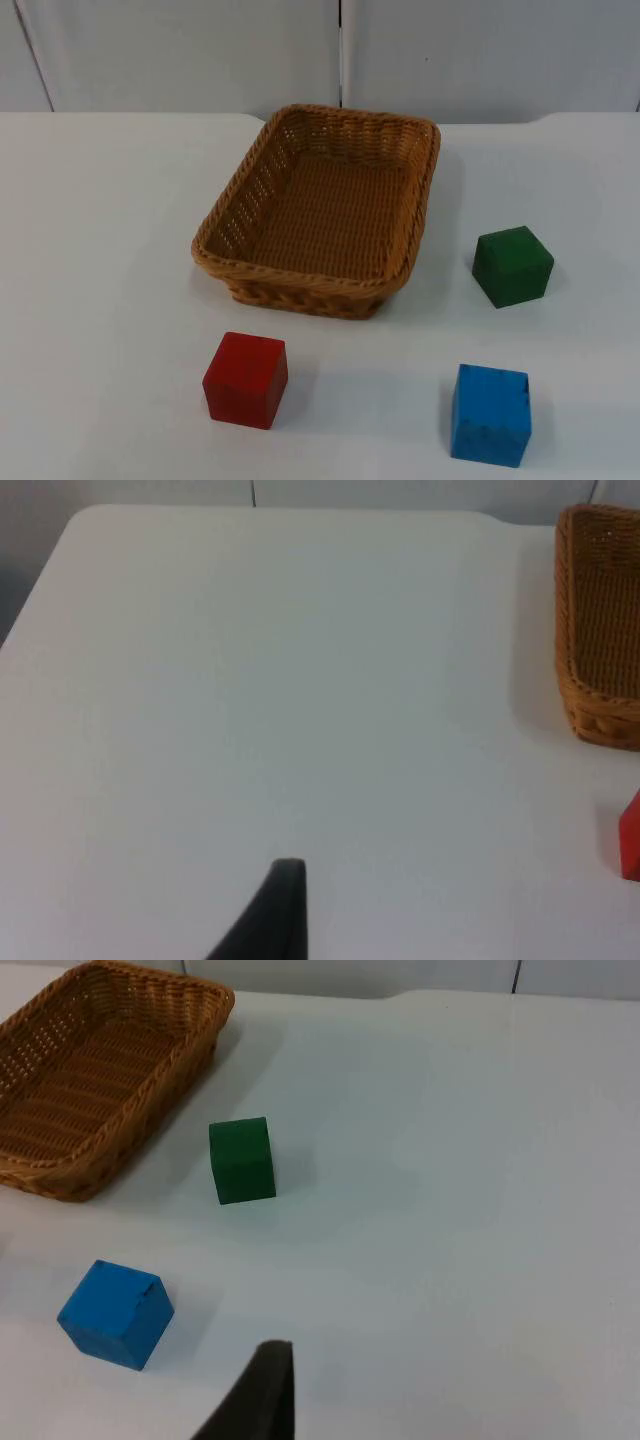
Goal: Pick up one cube with each hand and place exactly two cubes into the same basket, leaving the remaining cube outside.
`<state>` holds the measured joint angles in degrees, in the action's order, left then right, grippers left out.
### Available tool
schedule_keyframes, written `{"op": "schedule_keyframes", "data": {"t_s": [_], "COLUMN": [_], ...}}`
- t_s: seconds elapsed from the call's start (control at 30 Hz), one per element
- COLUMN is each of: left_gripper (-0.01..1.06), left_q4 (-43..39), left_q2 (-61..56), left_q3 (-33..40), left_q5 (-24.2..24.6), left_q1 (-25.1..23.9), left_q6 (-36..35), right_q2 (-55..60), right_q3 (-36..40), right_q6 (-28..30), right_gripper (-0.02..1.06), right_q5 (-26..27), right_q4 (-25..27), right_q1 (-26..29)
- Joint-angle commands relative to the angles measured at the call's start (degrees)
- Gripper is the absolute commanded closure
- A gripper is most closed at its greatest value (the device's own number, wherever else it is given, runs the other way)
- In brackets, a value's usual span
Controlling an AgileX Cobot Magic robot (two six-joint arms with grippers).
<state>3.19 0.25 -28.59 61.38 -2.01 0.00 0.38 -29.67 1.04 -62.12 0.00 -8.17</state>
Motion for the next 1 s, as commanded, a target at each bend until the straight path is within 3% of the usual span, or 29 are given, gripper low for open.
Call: {"op": "schedule_keyframes", "data": {"t_s": [0.0,0.4,0.73,0.97], "left_gripper": [0.0,0.0,0.0,0.0], "left_q4": [0.6,0.8,3.7,3.8], "left_q2": [-0.2,5.6,11.5,17.1], "left_q3": [-0.6,-2.2,-2.2,-6.1], "left_q5": [-0.2,-0.5,-0.8,-2.6], "left_q1": [0.0,0.0,0.0,0.0], "left_q6": [0.0,0.0,0.0,0.0], "right_q2": [1.4,11.6,18.2,24.1], "right_q3": [-1.1,-7.1,-7.5,-7.5], "right_q6": [0.4,1.3,1.3,1.3], "right_gripper": [-0.01,-0.01,-0.01,-0.01], "right_q5": [0.7,1.2,5.4,8.1], "right_q4": [0.4,0.7,1.4,2.3], "right_q1": [0.2,0.2,0.2,0.2]}}
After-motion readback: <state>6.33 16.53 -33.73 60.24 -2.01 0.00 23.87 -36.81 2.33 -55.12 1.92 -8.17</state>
